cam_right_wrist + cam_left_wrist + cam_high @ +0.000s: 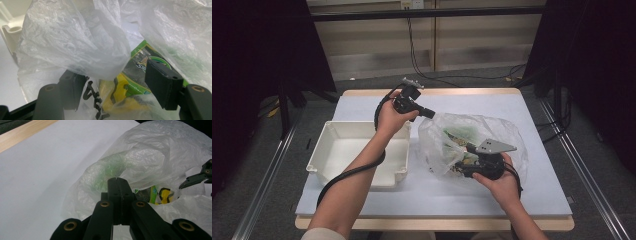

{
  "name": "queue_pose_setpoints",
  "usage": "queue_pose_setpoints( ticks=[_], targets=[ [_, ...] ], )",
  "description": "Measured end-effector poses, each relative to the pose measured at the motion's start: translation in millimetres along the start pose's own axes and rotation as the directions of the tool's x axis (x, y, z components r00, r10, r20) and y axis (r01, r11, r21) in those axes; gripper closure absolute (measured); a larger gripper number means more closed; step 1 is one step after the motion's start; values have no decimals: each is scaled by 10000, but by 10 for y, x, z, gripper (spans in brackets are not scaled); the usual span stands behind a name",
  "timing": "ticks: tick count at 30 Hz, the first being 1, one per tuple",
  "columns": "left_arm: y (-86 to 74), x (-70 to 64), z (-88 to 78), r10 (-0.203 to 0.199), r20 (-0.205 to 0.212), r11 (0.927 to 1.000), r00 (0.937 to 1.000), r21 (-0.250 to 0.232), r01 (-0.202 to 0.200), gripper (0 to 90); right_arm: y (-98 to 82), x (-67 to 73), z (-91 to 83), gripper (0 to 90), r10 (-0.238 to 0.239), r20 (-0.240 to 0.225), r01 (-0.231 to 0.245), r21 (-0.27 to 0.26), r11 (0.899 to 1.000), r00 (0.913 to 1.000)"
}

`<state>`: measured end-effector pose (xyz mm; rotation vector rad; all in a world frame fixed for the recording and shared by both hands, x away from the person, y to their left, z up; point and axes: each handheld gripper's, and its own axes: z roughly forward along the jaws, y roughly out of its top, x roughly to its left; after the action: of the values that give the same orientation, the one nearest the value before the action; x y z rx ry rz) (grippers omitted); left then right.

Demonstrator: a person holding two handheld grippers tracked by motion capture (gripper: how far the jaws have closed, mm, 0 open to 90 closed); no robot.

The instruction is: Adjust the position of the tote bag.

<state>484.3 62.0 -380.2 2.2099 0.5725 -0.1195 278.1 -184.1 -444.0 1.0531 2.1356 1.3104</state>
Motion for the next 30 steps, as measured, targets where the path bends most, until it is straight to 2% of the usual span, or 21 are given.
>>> queue_pose_setpoints(
  ticks=[3, 6, 8, 10, 11, 14, 16, 18, 19, 22, 24, 25, 27, 28, 30],
  targets=[
    [-2, -3, 20, -57, 0, 10000, 10000, 49, 57, 900, 7, 16, 17, 375, 11, -114, -12, -95, 10000, 9999],
    [1, 1, 43, 42, -31, 9999, 10000, 109, -42, 900, 14, 36, 37, 398, -100, -91, 99, -124, 9999, 9999],
    [9, -1, 43, 91, -16, 9999, 10000, 109, -90, 900, 14, 37, 47, 447, -94, -66, 93, -190, 9998, 9999],
    [14, -19, 53, -105, -23, 9999, 9999, -72, 105, 900, 11, 33, 48, 563, -142, -75, 140, -229, 9996, 9999],
    [24, -20, 42, 20, -165, 9999, 9999, 134, -17, 900, 9, 32, 47, 598, -41, -58, 40, -272, 9996, 10000],
    [16, -11, 41, 57, -120, 10000, 9999, -10, -57, 856, 5, 19, 44, 743, 141, -227, -148, -278, 9995, 9996],
    [4, -8, 41, 14, -108, 9995, 9999, -301, -17, 748, 2, 13, 46, 795, 206, -365, -215, -254, 9994, 9991],
    [6, 3, 5, 170, -318, 9993, 9993, -324, -181, 576, -4, 13, 56, 820, 181, -427, -188, -142, 9997, 9989],
    [5, 0, -6, 103, -388, 9988, 9992, -467, -121, 497, -10, 12, 60, 829, 202, -437, -207, -106, 9997, 9988],
    [1, -30, -69, -401, -251, 9969, 9989, -683, 383, 368, -30, 4, 80, 860, 372, -478, -371, 32, 9993, 9982],
    [3, -58, -96, -243, -366, 9972, 9990, -711, 216, 313, -41, -1, 95, 867, 433, -540, -430, 70, 9991, 9976],
    [11, -74, -123, -149, -443, 9984, 9989, -548, 125, 291, -46, -3, 103, 869, 414, -535, -409, 108, 9991, 9977],
    [18, -125, -158, -192, -325, 9981, 9993, -584, 173, 261, -54, 2, 116, 874, 478, -525, -467, 212, 9987, 9975],
    [25, -143, -187, -22, -360, 9988, 9993, -492, 4, 248, -59, 2, 122, 875, 506, -502, -494, 248, 9985, 9975],
    [31, -200, -218, -55, -270, 9985, 9996, -550, 40, 232, -63, 1, 133, 877, 502, -504, -490, 261, 9985, 9975]
  ],
)
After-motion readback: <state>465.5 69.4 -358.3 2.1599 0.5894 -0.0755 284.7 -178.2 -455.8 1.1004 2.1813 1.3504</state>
